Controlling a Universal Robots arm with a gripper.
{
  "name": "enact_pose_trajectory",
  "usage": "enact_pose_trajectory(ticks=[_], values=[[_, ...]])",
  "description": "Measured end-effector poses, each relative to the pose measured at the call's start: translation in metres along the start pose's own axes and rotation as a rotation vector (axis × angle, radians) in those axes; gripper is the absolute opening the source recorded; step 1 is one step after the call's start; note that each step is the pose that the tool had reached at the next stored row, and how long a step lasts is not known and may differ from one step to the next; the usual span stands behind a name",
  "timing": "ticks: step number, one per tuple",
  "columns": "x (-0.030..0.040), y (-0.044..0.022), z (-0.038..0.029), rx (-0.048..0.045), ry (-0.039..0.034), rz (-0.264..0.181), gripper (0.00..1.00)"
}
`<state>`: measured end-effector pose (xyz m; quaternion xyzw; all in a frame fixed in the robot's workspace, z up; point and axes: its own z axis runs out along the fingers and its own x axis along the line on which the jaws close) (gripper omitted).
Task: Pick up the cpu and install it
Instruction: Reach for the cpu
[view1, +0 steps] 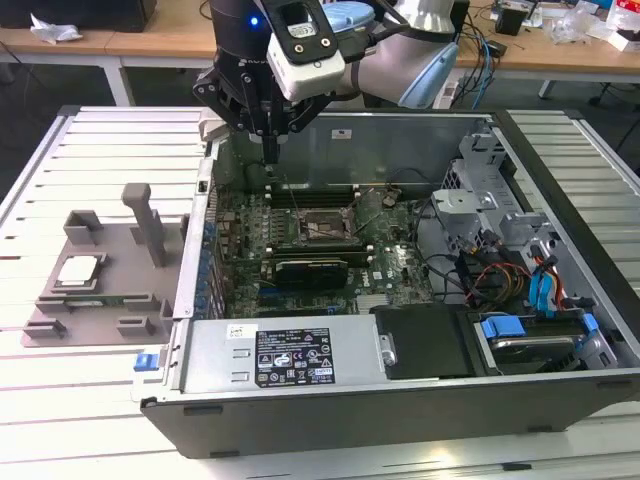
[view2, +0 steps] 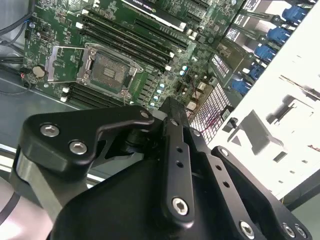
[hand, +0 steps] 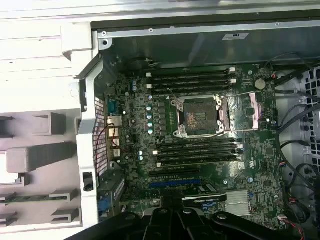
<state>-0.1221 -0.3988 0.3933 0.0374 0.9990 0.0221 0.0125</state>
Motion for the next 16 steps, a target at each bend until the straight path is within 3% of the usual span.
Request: enact_pose_trajectory(ticks=[16], values=[[0.0235,-0.0007,-0.0006,-0.0001,0.0,0.0,0.11]])
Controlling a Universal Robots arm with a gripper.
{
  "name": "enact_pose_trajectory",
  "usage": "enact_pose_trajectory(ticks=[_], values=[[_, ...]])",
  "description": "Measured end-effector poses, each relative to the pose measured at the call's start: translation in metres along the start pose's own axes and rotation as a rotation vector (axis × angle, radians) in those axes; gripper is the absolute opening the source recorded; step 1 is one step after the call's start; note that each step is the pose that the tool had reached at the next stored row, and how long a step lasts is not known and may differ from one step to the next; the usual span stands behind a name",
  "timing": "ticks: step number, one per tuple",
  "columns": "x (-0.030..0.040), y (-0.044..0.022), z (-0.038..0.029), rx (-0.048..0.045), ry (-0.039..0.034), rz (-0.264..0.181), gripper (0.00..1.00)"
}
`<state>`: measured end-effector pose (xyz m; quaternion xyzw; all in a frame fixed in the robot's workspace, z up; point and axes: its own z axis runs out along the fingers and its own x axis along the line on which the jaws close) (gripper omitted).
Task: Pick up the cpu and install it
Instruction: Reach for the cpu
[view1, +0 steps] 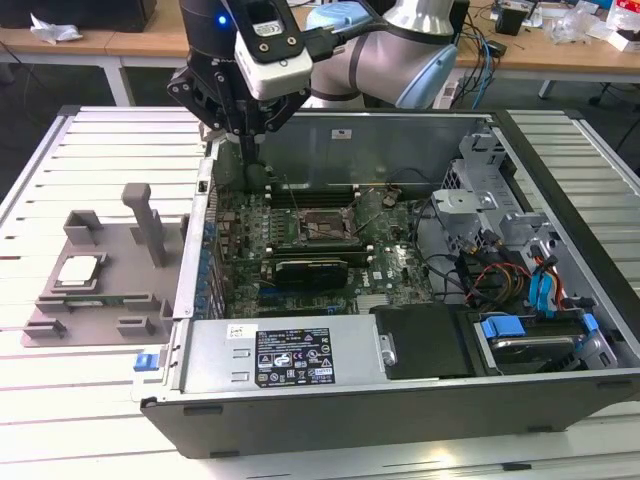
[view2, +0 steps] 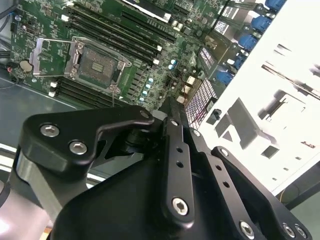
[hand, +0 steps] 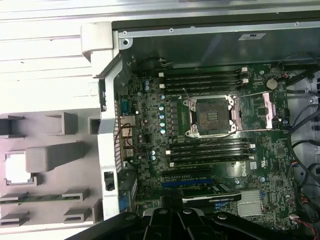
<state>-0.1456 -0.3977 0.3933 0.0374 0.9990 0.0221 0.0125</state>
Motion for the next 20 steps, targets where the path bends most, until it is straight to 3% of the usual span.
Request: enact_pose_trajectory(ticks=[9,20], values=[[0.0164,0.0006,-0.0004,0.0001,0.0,0.0,0.11],[0.0277,0.0012,-0.0006,0.0,0.0,0.0,0.11]])
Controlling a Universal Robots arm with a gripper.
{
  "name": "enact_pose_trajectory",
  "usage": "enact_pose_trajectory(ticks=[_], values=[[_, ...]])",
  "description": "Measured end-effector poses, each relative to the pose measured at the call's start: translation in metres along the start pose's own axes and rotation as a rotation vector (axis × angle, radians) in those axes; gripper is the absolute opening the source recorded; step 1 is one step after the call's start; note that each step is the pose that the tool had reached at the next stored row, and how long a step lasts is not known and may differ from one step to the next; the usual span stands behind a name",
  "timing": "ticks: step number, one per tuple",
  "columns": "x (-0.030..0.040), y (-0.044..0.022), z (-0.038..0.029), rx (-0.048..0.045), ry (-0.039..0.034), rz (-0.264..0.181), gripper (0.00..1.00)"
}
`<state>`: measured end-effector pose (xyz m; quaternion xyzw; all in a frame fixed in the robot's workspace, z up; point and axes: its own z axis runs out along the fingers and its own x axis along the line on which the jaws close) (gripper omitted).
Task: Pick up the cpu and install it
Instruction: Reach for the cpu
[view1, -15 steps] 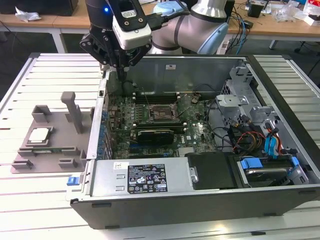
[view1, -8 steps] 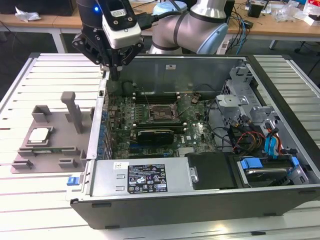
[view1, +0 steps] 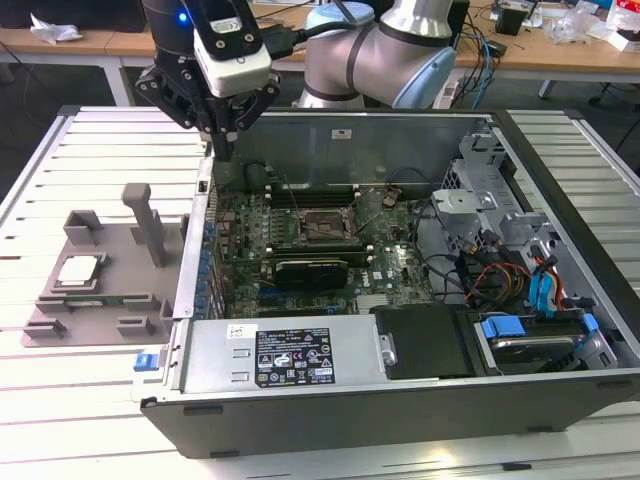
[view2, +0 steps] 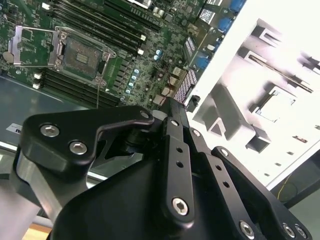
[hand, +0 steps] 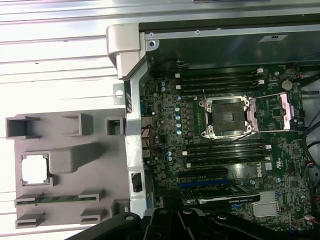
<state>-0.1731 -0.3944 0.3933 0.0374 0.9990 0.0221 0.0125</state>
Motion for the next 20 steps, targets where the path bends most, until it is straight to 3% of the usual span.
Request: enact_pose_trajectory(ticks=[11,20], values=[[0.0061,-0.0001,-0.0001,0.0,0.0,0.0,0.11],[0.0166,-0.0002,-0.0004,0.0,0.0001,0.0,0.11]])
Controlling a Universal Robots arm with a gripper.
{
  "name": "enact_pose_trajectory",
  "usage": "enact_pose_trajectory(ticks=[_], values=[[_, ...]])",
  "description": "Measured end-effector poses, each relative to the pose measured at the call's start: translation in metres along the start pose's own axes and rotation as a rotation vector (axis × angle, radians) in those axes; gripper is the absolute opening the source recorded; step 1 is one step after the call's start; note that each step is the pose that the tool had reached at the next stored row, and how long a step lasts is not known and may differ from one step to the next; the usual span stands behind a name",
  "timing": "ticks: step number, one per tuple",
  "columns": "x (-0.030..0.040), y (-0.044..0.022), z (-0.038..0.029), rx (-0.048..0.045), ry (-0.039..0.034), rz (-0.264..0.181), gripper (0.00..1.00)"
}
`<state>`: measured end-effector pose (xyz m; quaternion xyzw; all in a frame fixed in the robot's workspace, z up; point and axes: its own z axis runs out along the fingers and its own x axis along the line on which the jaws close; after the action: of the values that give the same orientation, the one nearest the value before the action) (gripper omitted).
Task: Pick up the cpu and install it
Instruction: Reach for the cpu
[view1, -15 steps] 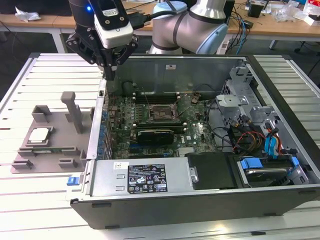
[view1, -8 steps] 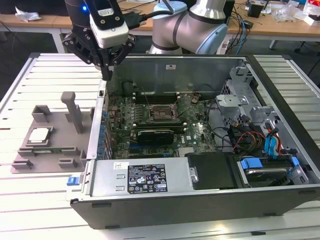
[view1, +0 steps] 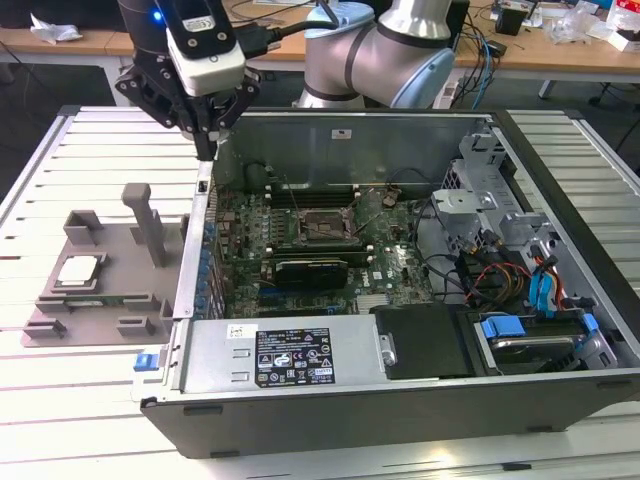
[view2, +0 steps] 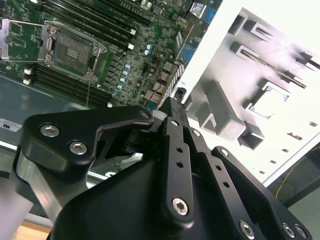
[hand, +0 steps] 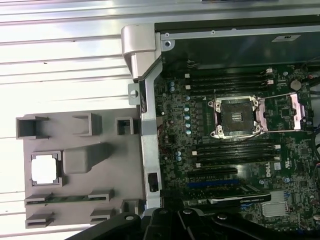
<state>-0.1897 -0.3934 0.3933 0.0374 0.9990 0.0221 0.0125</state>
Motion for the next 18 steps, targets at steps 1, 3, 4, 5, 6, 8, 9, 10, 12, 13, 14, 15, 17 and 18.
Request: enact_pose_trajectory(ticks=[1,3,4,5,6,8,9,10,12,13,14,15,17,18], values=[[0.0013,0.0,0.0,0.0,0.0,0.0,0.11],[0.0038,0.0002,-0.0001,0.0,-0.0001,0.0,0.11],[0.0054,0.0001,-0.0001,0.0,-0.0001,0.0,0.11],[0.0071,0.0001,-0.0001,0.0,0.0,0.0,0.11],[0.0086,0.0,-0.0002,0.0,0.0,0.0,0.11],[0.0116,0.0,-0.0002,0.0,0.0,0.0,0.11],[0.0124,0.0,-0.0003,0.0,-0.0001,0.0,0.11],[0.014,0.0,-0.0003,0.0,0.0,0.0,0.11],[0.0185,0.0002,-0.0004,0.0,0.0,0.0,0.11],[0.0199,0.0003,-0.0004,0.0,-0.0001,0.0,0.11],[0.0212,0.0003,-0.0004,0.0,0.0,0.0,0.11],[0.0228,0.0004,-0.0004,0.0,0.0,0.0,0.11],[0.0255,0.0003,-0.0005,0.0,-0.0001,0.0,0.11],[0.0273,0.0003,-0.0006,0.0,0.0,0.0,0.11]])
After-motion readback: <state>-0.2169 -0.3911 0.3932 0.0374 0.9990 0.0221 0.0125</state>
